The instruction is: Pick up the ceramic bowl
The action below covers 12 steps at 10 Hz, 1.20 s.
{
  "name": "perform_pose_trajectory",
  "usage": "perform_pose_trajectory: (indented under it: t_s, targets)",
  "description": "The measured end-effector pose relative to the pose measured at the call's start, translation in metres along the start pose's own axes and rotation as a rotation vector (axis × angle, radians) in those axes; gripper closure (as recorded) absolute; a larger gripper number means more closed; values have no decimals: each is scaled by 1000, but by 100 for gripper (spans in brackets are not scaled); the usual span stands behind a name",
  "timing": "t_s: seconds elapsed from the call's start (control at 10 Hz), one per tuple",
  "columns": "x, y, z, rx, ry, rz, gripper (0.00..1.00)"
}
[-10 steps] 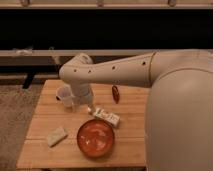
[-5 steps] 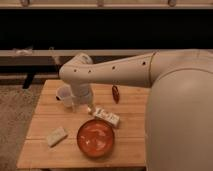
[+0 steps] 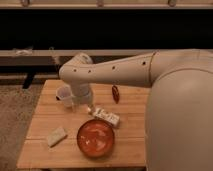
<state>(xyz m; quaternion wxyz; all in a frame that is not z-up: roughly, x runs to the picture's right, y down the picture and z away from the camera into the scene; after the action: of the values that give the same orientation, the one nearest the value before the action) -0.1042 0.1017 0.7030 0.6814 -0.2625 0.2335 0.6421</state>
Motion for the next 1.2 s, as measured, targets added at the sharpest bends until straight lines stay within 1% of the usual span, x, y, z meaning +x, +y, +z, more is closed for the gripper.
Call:
perform_pose_trajectory:
  t_s: [0.8,0.9,1.1,1.2]
  targets:
    - [0,0,0,-1,0,2,35]
    - [0,-5,3,-6,5,7,35]
    - [3,-26,11,-18,12,24,35]
    - [9,-43,15,-22,20,40,35]
